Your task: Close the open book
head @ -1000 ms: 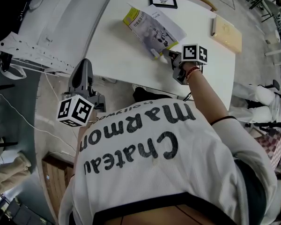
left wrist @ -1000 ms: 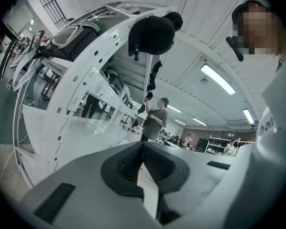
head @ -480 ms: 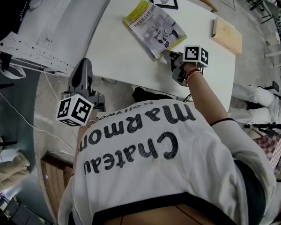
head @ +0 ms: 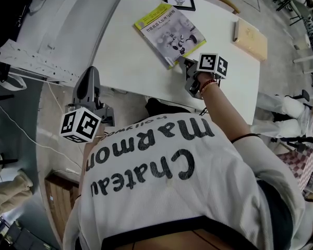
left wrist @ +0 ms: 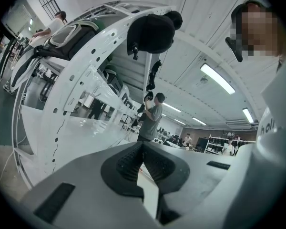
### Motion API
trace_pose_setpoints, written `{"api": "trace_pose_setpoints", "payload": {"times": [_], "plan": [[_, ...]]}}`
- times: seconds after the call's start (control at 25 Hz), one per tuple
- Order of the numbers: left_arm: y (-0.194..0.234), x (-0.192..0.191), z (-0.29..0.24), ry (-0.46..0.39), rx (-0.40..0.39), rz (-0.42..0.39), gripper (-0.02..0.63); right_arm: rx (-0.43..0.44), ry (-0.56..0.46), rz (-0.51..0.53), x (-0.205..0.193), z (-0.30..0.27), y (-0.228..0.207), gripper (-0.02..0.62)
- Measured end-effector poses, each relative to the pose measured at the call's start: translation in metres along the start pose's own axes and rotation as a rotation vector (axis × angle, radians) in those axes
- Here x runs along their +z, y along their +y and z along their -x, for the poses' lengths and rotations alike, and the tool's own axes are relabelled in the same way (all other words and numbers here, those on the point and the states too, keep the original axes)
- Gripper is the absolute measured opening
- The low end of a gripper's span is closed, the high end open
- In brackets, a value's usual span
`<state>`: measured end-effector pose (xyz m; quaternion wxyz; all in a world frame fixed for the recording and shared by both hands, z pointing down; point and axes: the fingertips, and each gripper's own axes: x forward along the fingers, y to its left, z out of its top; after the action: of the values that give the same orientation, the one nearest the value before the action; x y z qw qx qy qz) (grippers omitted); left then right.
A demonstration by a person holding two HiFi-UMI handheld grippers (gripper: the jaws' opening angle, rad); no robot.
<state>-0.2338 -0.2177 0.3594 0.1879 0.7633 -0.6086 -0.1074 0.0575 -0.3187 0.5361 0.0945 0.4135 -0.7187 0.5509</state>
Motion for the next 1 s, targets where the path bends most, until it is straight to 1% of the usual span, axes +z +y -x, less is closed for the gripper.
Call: {"api": "trace_pose_setpoints", "payload": {"times": [0.32,0.4,0.52,0.6,0.8,0.88,1.0], "plan": [[-0.001,0.005,0.007,-0.002,-0.002,-0.019,0.023,-0.060,-0.100,-0.048,0.003,0.003,0.000,0.060],[-0.005,0.005,0.010,-0.002,-0.008,-0.025,0.023,-0.079,-0.104,-0.063,-0.001,0.006,-0.002,0.060],[-0.012,0.005,0.017,-0.004,-0.018,-0.033,0.023,-0.099,-0.099,-0.057,-0.009,0.013,-0.003,0.063],[-0.016,0.005,0.023,-0.004,-0.024,-0.033,0.023,-0.103,-0.099,-0.033,-0.015,0.018,0.001,0.063],[-0.033,-0.005,0.044,0.008,-0.042,-0.023,0.023,-0.146,-0.083,0.095,-0.032,0.041,0.013,0.063],[-0.040,-0.012,0.050,0.021,-0.052,-0.017,0.023,-0.124,-0.083,0.121,-0.039,0.050,0.024,0.063],[-0.050,-0.019,0.054,0.037,-0.067,-0.006,0.023,-0.043,-0.102,0.154,-0.044,0.063,0.050,0.063]]}}
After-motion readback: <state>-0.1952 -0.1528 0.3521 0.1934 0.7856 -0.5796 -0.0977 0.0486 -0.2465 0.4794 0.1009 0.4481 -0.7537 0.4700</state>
